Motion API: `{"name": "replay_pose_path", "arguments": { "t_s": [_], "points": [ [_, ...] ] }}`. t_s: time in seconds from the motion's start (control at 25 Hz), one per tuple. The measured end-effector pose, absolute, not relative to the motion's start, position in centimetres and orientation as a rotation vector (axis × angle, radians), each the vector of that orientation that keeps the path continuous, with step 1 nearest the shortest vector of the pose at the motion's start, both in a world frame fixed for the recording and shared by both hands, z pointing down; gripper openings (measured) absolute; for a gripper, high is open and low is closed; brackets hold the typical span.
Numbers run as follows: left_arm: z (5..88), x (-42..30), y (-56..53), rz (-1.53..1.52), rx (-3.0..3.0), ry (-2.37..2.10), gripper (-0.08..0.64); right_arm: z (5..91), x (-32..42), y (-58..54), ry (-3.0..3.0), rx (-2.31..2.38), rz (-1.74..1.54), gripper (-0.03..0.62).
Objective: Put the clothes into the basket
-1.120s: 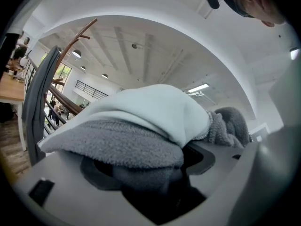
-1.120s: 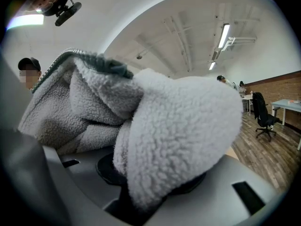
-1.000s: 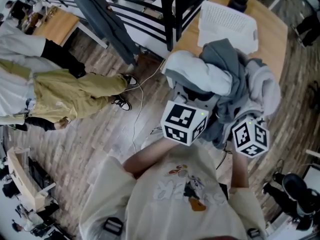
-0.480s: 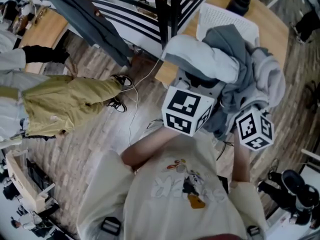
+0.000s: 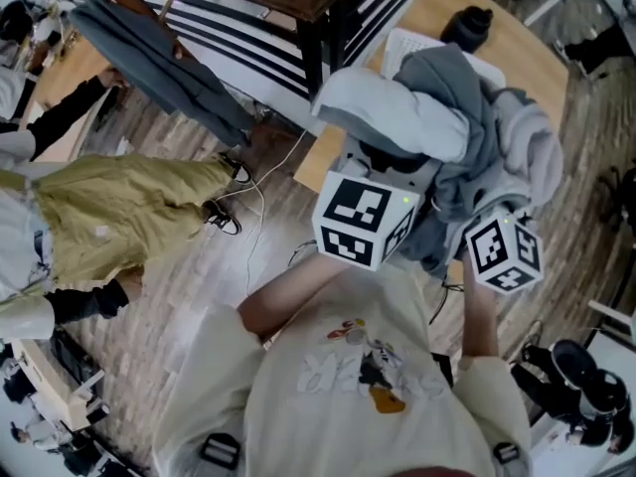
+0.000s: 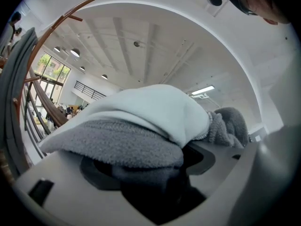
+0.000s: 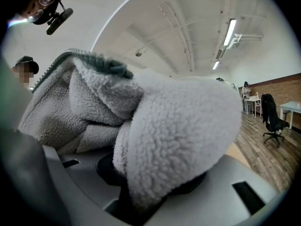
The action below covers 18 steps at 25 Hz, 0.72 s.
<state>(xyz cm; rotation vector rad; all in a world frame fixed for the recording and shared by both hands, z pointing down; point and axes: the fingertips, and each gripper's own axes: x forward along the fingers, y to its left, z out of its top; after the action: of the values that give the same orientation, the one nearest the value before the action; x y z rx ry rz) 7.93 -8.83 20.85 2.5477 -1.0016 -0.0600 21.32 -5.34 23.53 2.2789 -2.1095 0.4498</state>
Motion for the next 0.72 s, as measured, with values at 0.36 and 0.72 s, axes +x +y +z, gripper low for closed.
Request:
{"name": "replay_pose_path", "arguments": {
  "t_s": [0.36, 0.72],
  "points": [
    [22.4, 8.8, -17.7, -0.076, 2.52, -1.037, 0.354, 24.9, 22.3, -14.6, -2.132, 2.233, 0.444, 0.175],
    [23.3, 14.1, -22.2, -0.046, 2.479, -1.053, 0.354, 25.7, 27.7, -19.4, -2.135, 2.179, 0.472, 0.175]
  ]
}}
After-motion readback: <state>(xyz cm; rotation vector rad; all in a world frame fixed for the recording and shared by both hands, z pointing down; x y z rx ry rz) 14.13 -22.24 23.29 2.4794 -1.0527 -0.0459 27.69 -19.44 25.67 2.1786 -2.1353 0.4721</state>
